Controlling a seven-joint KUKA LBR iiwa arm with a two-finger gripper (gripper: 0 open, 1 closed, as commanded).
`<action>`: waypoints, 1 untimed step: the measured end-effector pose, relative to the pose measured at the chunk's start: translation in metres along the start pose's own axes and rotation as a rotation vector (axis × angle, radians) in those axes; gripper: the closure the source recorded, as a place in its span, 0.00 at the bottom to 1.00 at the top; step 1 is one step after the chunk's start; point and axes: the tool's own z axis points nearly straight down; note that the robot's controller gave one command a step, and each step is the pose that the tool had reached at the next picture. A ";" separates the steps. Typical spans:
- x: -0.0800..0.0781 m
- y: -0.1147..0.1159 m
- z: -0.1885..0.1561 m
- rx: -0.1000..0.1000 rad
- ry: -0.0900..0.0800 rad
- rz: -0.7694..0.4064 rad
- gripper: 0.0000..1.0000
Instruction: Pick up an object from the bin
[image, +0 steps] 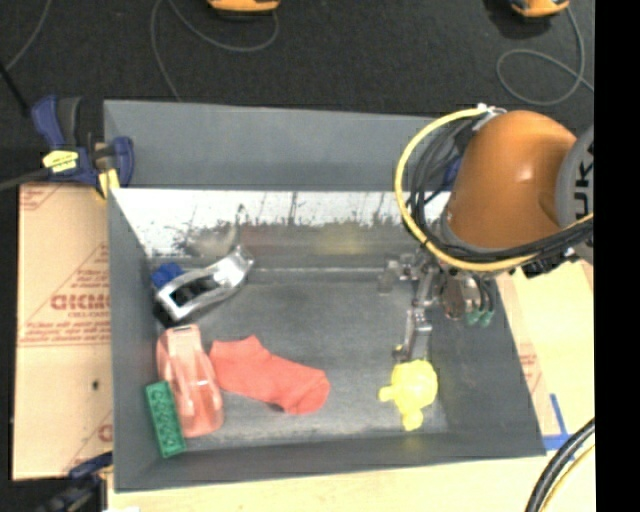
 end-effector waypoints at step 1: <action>-0.001 0.000 -0.005 0.001 -0.008 -0.001 0.00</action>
Offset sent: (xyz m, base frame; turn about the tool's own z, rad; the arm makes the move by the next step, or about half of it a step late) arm -0.0529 0.0488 -0.0919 -0.1259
